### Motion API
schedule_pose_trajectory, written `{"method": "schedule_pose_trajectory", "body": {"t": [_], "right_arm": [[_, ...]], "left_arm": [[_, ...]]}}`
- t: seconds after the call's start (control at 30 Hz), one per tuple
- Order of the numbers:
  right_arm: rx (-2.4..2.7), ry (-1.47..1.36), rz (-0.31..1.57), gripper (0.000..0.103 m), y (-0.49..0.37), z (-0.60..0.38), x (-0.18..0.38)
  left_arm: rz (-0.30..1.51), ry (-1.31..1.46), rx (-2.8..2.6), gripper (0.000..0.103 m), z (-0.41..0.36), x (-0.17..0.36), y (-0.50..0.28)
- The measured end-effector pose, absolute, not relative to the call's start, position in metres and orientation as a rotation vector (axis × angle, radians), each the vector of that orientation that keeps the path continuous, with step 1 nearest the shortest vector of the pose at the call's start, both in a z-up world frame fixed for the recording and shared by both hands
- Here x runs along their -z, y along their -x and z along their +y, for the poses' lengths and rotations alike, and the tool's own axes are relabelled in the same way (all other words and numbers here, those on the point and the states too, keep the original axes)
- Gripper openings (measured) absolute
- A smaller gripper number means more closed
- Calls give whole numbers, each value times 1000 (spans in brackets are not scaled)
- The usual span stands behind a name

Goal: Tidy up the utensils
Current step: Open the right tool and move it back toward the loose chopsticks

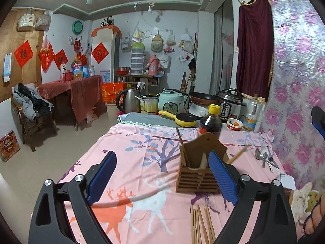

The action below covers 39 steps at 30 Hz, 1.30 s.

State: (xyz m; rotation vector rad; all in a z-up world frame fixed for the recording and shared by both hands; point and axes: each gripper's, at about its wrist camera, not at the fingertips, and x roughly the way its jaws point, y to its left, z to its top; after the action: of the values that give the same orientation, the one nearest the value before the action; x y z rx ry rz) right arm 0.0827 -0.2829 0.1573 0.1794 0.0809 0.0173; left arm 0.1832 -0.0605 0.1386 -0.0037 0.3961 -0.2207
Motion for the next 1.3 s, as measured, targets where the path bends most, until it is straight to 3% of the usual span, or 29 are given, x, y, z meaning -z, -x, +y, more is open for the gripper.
{"method": "schedule_pose_trajectory", "body": {"t": [0.17,0.43,0.73,0.97,1.3], "right_arm": [[-32,-195,50,65,-40,-270,-154],[12,-195,-15,97,39,-250,-140],[62,-176,63,97,73,-238,-95],[97,-158,239,97,41,-235,-18],[91,110,414,97,12,-216,58]], "left_arm": [[365,0,219,97,-56,-136,-137],[327,19,168,97,-37,-124,-61],[425,69,123,97,-8,-79,-30],[515,23,85,97,-5,-22,-49],[650,-63,106,97,-18,53,-78]]}}
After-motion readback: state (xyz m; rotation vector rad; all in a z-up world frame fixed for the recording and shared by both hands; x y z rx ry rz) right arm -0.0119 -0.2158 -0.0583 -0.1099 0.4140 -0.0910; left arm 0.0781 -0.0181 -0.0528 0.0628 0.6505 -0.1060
